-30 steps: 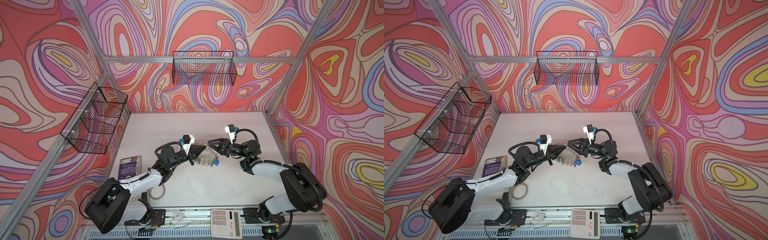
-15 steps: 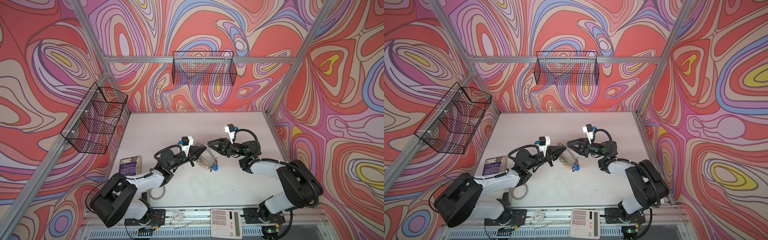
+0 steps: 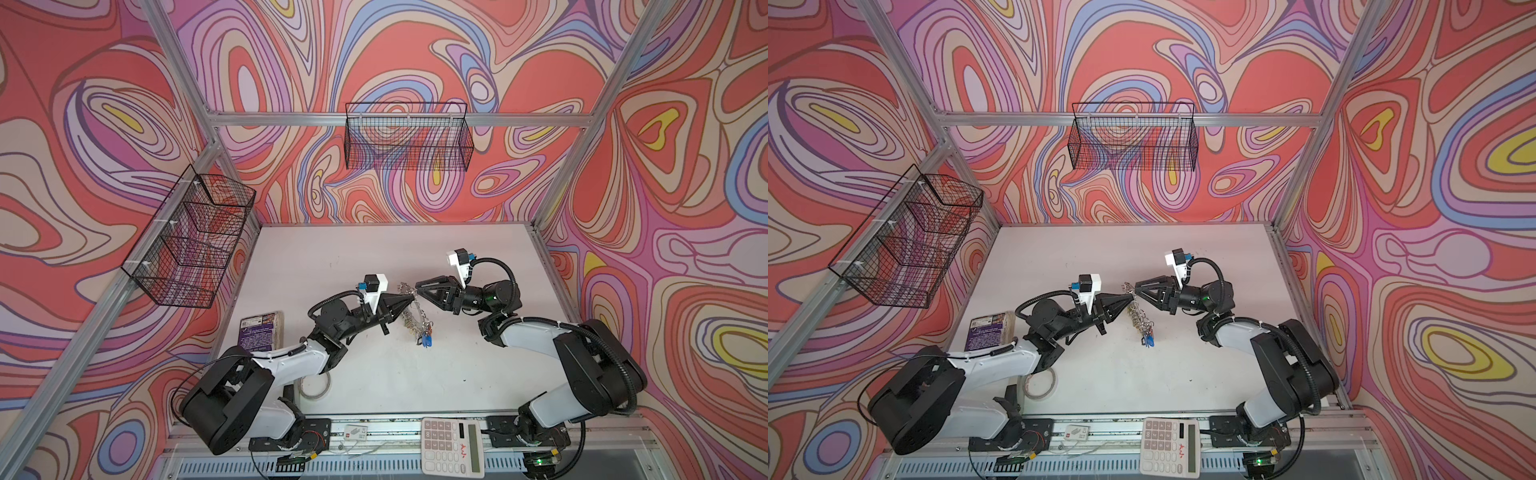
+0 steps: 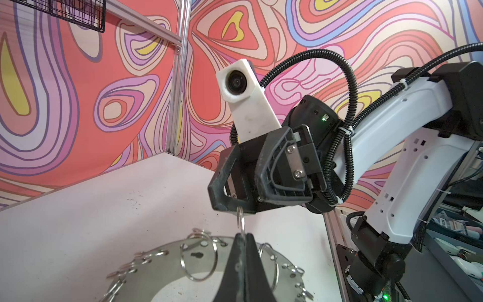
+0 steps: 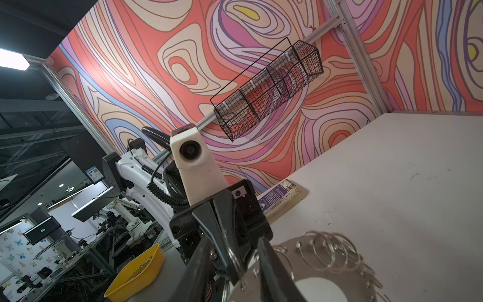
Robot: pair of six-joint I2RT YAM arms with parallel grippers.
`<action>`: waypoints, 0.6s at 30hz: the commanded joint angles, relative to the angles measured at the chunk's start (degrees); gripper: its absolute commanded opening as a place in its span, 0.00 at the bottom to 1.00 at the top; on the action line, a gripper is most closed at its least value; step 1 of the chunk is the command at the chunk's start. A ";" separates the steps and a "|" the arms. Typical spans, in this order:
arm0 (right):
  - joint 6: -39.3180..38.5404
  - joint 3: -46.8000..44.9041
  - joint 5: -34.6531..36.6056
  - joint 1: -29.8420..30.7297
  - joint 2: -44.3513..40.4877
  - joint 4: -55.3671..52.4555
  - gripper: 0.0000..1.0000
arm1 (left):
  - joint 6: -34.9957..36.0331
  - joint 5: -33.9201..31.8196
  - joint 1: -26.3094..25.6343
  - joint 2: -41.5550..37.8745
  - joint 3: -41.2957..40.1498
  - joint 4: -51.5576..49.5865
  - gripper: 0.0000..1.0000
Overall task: Attach keys to a key ring
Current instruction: Pass the keyring.
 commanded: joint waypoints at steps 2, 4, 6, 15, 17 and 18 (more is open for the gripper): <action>-0.33 -0.88 0.57 -0.26 1.03 1.82 0.33 | -0.71 1.08 -0.49 -0.78 1.79 7.31 0.00; 0.85 -1.24 0.47 -0.22 1.44 3.98 0.33 | -0.96 0.56 -0.51 -0.83 1.78 7.31 0.00; 1.83 -1.60 0.24 -0.22 2.01 5.61 0.32 | -1.31 0.77 -0.60 -0.65 1.85 7.31 0.00; 3.61 -3.01 0.11 -0.14 3.16 9.62 0.29 | -1.81 0.81 -1.12 0.22 4.63 7.40 0.00; 4.01 -2.93 0.11 -0.15 3.39 10.26 0.26 | -1.72 1.19 -1.13 0.49 4.80 7.36 0.00; 4.32 -2.95 0.10 -0.16 3.60 10.75 0.24 | -1.76 1.21 -1.13 0.66 4.83 7.40 0.00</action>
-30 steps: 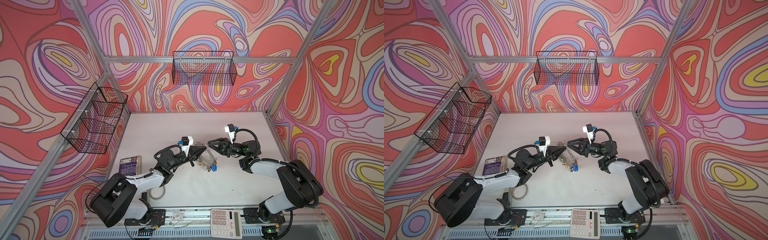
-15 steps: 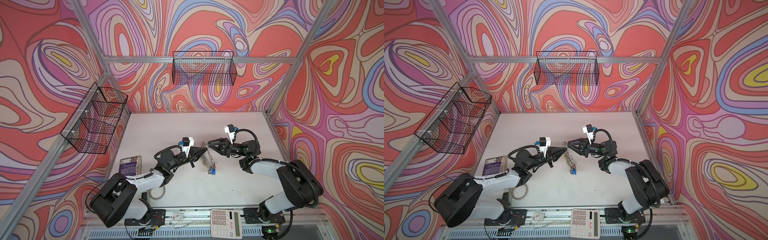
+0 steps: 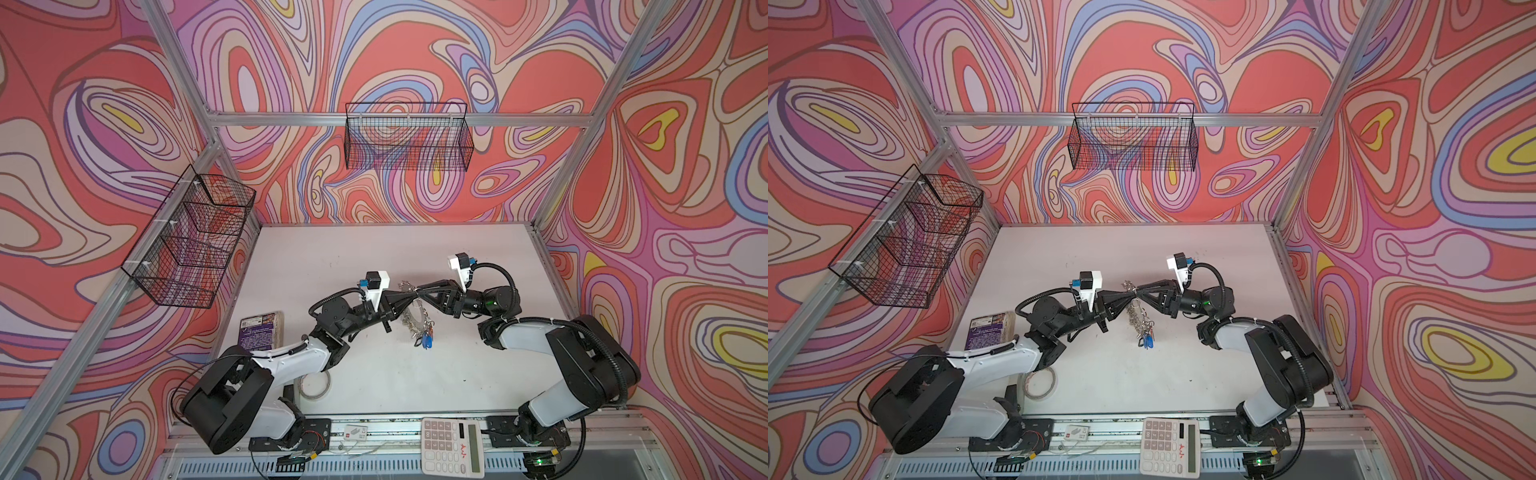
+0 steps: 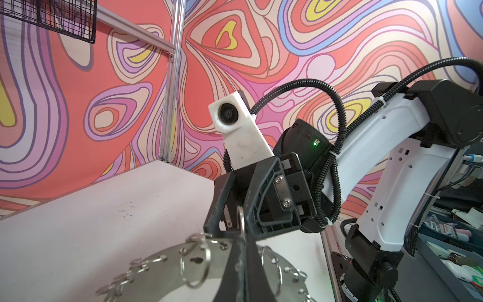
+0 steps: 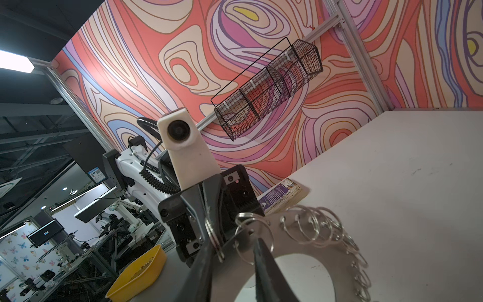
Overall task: Attach keys to a key ring
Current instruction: Pass the keyring.
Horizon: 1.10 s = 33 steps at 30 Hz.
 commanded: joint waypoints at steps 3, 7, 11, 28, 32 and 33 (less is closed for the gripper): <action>2.91 -0.32 -0.23 -0.10 1.58 5.49 0.19 | -0.67 0.95 -0.39 0.77 2.44 7.27 0.00; 3.57 -0.19 -0.37 -0.11 2.20 6.52 0.12 | -0.73 0.90 -0.43 1.60 2.34 7.25 0.00; 3.76 -0.41 -0.45 -0.03 2.41 7.12 0.01 | -0.69 0.64 -0.53 2.25 2.26 7.31 0.00; -18.50 -1.20 7.13 0.18 -11.09 -24.08 0.00 | 1.50 2.32 1.62 -1.42 0.67 -2.17 0.04; -18.64 -1.73 8.21 0.29 -12.02 -23.95 0.00 | 3.91 2.34 1.94 -3.90 0.67 -8.86 0.07; -19.34 -1.82 8.33 0.30 -12.49 -24.99 0.00 | 4.36 2.34 2.04 -4.41 0.67 -10.15 0.08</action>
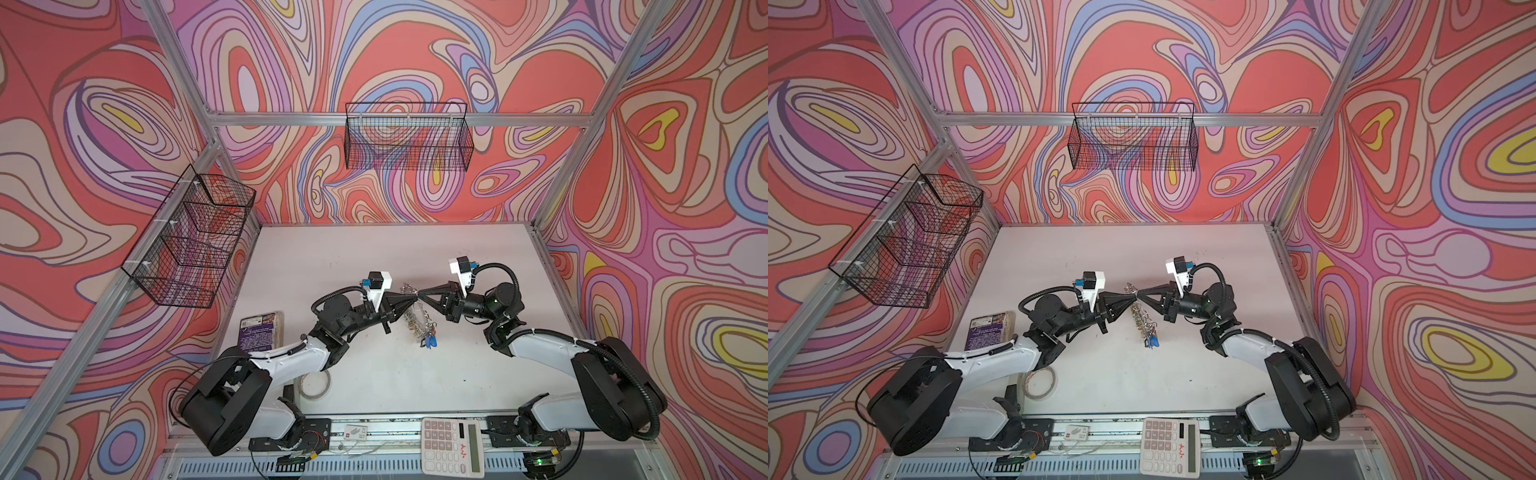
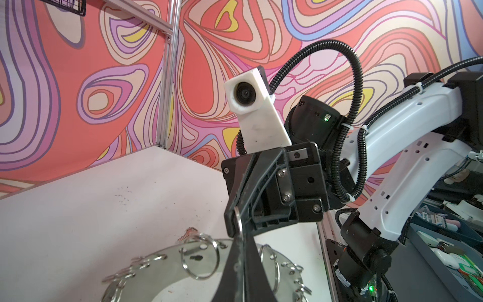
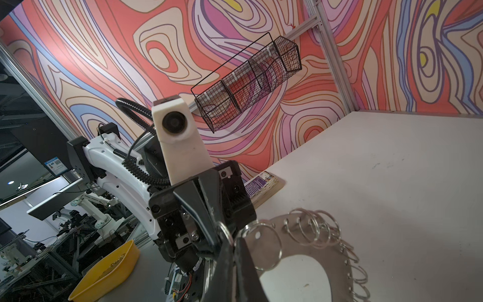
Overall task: Attach keys to a key ring
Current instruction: Pass the keyring.
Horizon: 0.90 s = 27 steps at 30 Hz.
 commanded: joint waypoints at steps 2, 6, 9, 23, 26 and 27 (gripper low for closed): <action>-4.01 -0.28 4.33 -0.46 -2.66 -3.66 0.00 | 3.58 1.34 1.53 -3.57 0.45 -5.67 0.11; -7.80 -0.69 5.81 0.28 -3.79 -7.92 0.00 | 5.08 2.01 2.25 -3.95 0.45 -9.71 0.11; -8.31 -2.13 6.46 0.82 -3.18 -7.27 0.00 | 5.91 2.85 2.34 -3.15 0.47 -11.48 0.06; -16.39 -2.56 10.07 4.43 -3.90 -15.17 0.00 | 33.79 8.23 5.33 -12.85 12.12 -54.46 0.22; -20.02 -1.46 11.35 6.13 -4.29 -19.69 0.00 | 48.25 8.57 5.33 -12.27 20.25 -73.73 0.31; -20.96 -0.96 11.58 6.62 -4.30 -20.89 0.00 | 52.76 8.33 5.33 -11.14 23.45 -80.59 0.32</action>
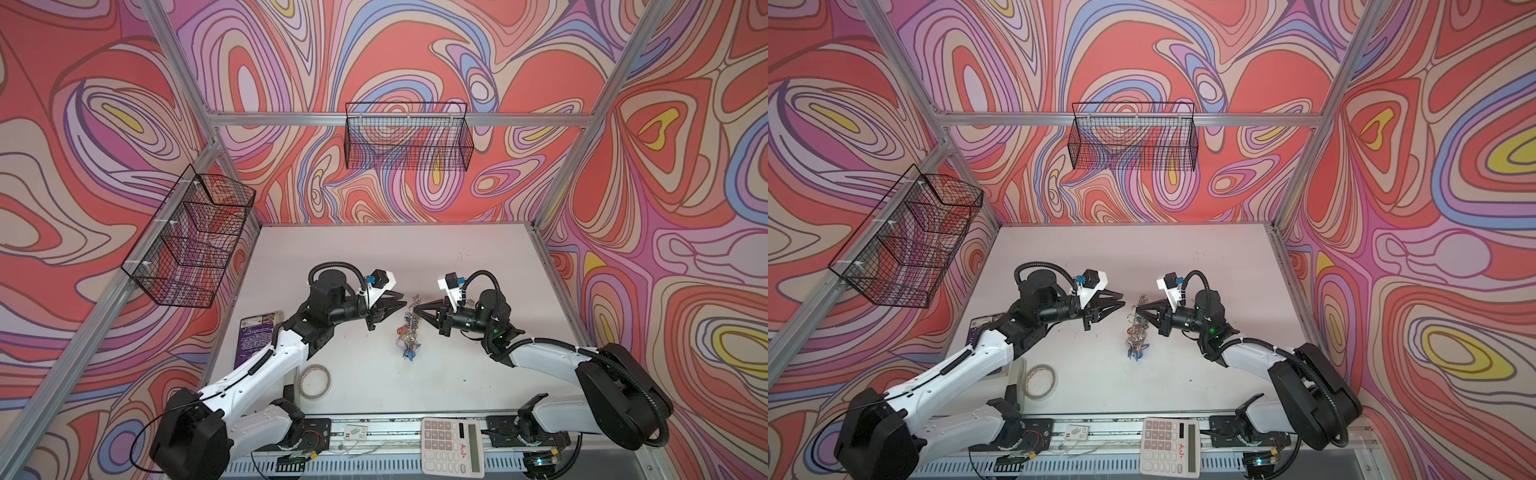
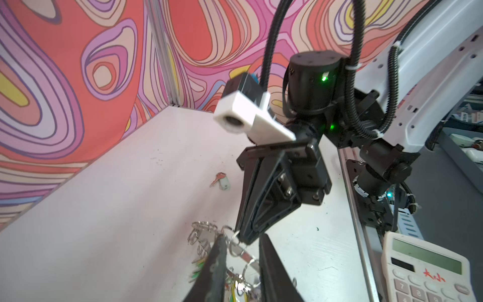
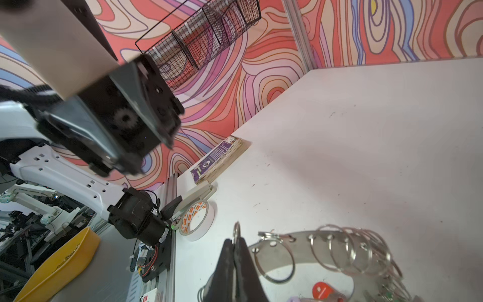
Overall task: Attach keys to a key ring
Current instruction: Pass the keyring.
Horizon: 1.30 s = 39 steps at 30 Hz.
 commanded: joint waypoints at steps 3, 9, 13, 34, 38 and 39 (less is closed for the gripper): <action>-6.12 3.26 1.89 1.93 -1.57 -4.13 0.00 | 27.25 -0.30 0.17 5.41 13.36 -37.42 0.33; -7.57 3.81 2.54 2.72 -1.74 -6.27 0.00 | 37.98 -2.94 0.17 12.82 22.67 -50.76 0.33; -7.98 3.37 2.94 3.09 -2.09 -6.63 0.00 | 39.96 -2.34 0.13 15.28 23.93 -50.90 0.34; -9.73 3.21 4.04 5.02 -2.08 -8.05 0.00 | 45.37 -1.74 -2.20 26.81 33.92 -59.38 0.30; -9.90 3.20 3.90 5.11 -2.37 -8.33 0.00 | 45.51 -2.07 -2.64 28.01 34.81 -60.09 0.29; -9.99 3.19 3.86 5.14 -2.43 -8.32 0.00 | 45.44 -2.15 -2.64 28.23 35.00 -59.96 0.29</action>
